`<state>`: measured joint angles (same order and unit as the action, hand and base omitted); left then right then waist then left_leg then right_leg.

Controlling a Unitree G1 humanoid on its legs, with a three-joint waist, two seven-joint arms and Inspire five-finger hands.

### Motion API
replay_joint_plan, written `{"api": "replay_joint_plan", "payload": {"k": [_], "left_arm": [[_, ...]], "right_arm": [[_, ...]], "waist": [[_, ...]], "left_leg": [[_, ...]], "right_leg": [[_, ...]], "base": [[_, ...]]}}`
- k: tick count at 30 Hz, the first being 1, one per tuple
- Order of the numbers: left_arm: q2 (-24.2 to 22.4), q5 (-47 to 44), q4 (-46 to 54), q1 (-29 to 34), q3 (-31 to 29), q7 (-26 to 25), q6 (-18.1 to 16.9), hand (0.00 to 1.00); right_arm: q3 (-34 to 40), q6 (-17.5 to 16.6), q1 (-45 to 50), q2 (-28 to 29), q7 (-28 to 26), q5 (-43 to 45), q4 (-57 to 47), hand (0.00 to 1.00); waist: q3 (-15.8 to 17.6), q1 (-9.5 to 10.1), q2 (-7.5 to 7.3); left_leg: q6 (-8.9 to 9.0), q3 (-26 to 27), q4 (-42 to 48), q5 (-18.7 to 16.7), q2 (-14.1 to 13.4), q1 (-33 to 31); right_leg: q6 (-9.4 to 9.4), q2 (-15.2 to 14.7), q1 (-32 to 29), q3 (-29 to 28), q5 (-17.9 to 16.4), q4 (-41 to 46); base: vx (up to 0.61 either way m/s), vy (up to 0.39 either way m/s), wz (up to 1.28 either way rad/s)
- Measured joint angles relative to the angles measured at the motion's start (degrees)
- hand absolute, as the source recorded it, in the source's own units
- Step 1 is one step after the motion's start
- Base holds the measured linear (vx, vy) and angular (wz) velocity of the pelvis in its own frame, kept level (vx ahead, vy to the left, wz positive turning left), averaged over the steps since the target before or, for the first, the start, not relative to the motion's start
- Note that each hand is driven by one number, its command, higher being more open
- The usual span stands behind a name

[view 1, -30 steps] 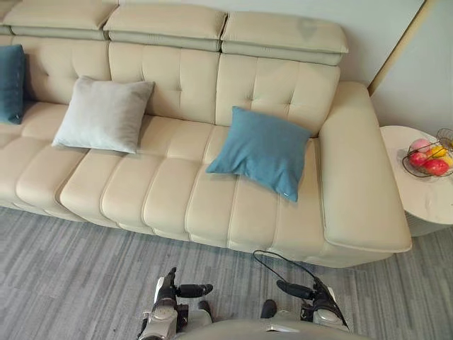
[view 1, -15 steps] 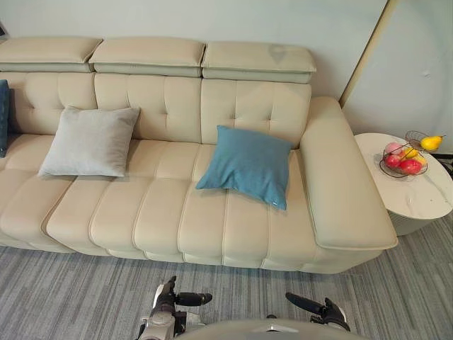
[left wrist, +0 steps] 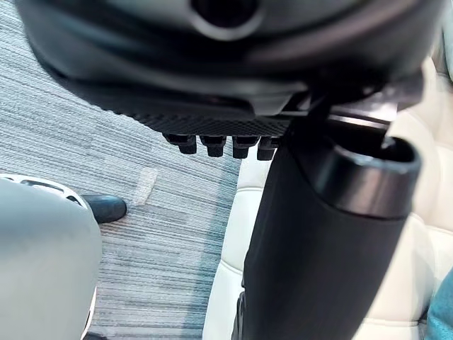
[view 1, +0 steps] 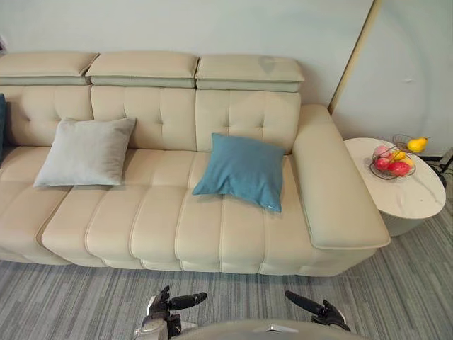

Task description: Pick up cushions and gather them together orderly.

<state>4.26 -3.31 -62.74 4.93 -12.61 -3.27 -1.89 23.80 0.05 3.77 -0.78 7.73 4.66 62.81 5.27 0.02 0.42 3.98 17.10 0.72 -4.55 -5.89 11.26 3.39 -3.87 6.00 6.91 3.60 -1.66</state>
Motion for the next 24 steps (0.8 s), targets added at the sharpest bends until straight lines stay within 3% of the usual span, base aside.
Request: {"api": "replay_joint_plan", "payload": {"k": [6,9,12,13,14,15,16,17,18,19,20,21,23,24], "left_arm": [[-0.3,0.0,0.0,0.1,-0.4,0.0,0.0,1.0],[-1.4,0.0,0.0,0.3,-4.7,-0.1,0.1,1.0],[-1.3,0.1,0.0,0.1,-6.6,-0.1,0.2,1.0],[-1.3,0.1,0.1,-0.4,-6.6,-0.1,0.2,1.0],[-1.2,0.1,0.1,-0.9,-6.3,-0.2,0.2,1.0],[-1.6,0.1,0.1,-1.6,-5.6,-0.2,0.4,1.0],[-1.9,0.1,0.3,-2.1,-3.9,-0.1,0.5,1.0],[-1.9,0.1,0.6,-2.4,-2.9,0.0,0.4,1.0],[-1.6,0.2,0.5,-2.8,-1.3,0.0,0.7,1.0],[-1.5,0.1,0.5,-3.5,-0.4,0.1,0.8,1.0],[-1.7,0.2,0.6,-3.9,0.5,0.1,0.7,1.0],[-2.0,0.1,0.6,-4.1,0.2,0.2,0.7,1.0],[-3.1,0.2,-0.7,-4.1,0.5,0.6,0.9,1.0],[-3.4,0.7,-1.1,-4.3,1.1,0.8,1.0,1.0]], "right_arm": [[0.2,0.0,1.6,0.0,0.0,0.0,-3.4,1.0],[-1.1,0.1,1.6,0.5,0.0,0.0,-4.9,1.0],[-4.5,0.0,0.7,1.0,-0.4,0.0,-5.9,1.0],[-5.0,0.1,0.1,0.9,-0.3,-0.1,-5.9,1.0],[-5.0,0.1,-0.9,1.2,-0.2,-0.1,-5.8,1.0],[-4.7,0.1,-1.3,0.9,-0.1,-0.1,-5.7,1.0],[-4.7,0.3,-1.0,0.7,0.1,0.0,-5.7,1.0],[-4.7,0.6,-0.9,0.6,0.1,0.2,-5.7,1.0],[-4.9,0.5,-0.9,0.3,0.2,0.0,-5.6,1.0],[-5.3,0.5,-1.8,-0.2,0.2,-0.1,-5.1,1.0],[-5.4,0.5,-2.5,-0.8,0.2,-0.2,-3.8,1.0],[-5.2,0.6,-3.4,-1.2,0.3,-0.4,-2.1,1.0],[-5.2,0.4,-4.5,-2.1,0.3,-0.6,-1.8,1.0],[-5.2,0.5,-4.7,-2.4,0.4,-0.6,-1.6,1.0]], "waist": [[0.2,-0.1,0.3],[0.4,-0.14,0.9],[1.2,-0.18,0.02],[1.5,-0.18,-0.29],[2.1,-0.18,-0.63],[2.7,-0.6,-0.1],[2.9,-0.68,0.18],[2.9,-0.76,0.23],[2.9,-1.22,0.37],[3.0,-1.69,0.61],[3.0,-1.72,0.7],[3.2,-1.5,0.49],[4.0,-1.65,2.26],[4.1,-1.92,2.38]], "left_leg": [[1.41,4.5,2.0,-2.1,-1.8,-0.2],[2.1,10.2,3.9,-3.5,-3.1,0.0],[1.88,17.8,6.5,-4.0,-4.3,0.3],[1.42,21.8,7.6,-4.3,-4.9,0.4],[0.67,26.3,8.9,-4.8,-5.5,0.6],[0.61,27.9,9.0,-4.9,-5.8,1.1],[0.61,29.4,8.9,-4.8,-5.8,1.8],[0.68,30.1,8.9,-4.9,-5.6,2.2],[0.72,31.2,9.3,-4.9,-6.0,2.7],[0.73,32.8,9.4,-4.9,-6.3,3.1],[0.83,34.6,9.3,-4.9,-6.3,3.8],[1.87,37.1,8.9,-5.1,-6.1,5.8],[1.84,38.3,10.0,-4.9,-6.3,7.8],[2.04,37.2,10.8,-5.8,-5.9,7.9]], "right_leg": [[-0.47,2.1,-2.2,-4.7,0.7,-0.5],[-0.92,4.2,-5.0,-10.0,1.2,0.7],[-1.42,7.0,-9.7,-16.6,1.6,4.4],[-2.33,8.2,-12.1,-15.1,2.6,5.6],[-6.25,7.3,-14.4,-5.6,1.9,5.8],[-8.3,5.6,-15.1,2.0,-0.3,7.7],[-9.42,2.9,-15.8,12.1,-2.8,10.7],[-9.41,0.8,-15.9,18.6,-3.4,12.6],[-10.99,-1.1,-15.9,27.1,-5.8,15.0],[-12.62,-3.5,-15.9,35.6,-9.9,19.0],[-12.36,-5.6,-15.6,40.3,-13.1,22.7],[-11.3,-6.2,-15.4,41.6,-14.3,25.4],[-11.51,-4.2,-15.5,37.7,-15.6,25.5],[-11.85,-3.8,-15.7,35.5,-15.8,25.3]], "base": [[0.0,-0.025,-0.44],[0.07,-0.005,-1.06],[0.04,-0.046,-1.57],[-0.03,-0.159,-1.92],[-0.03,-0.157,-1.96],[0.02,-0.054,-1.54],[0.09,0.048,-0.92],[0.15,0.049,-1.1],[0.2,-0.036,-1.13],[0.29,-0.091,-1.14],[0.38,-0.12,-1.22],[0.37,-0.145,-1.43],[0.27,-0.182,-1.35],[0.15,-0.137,-0.91]]}}
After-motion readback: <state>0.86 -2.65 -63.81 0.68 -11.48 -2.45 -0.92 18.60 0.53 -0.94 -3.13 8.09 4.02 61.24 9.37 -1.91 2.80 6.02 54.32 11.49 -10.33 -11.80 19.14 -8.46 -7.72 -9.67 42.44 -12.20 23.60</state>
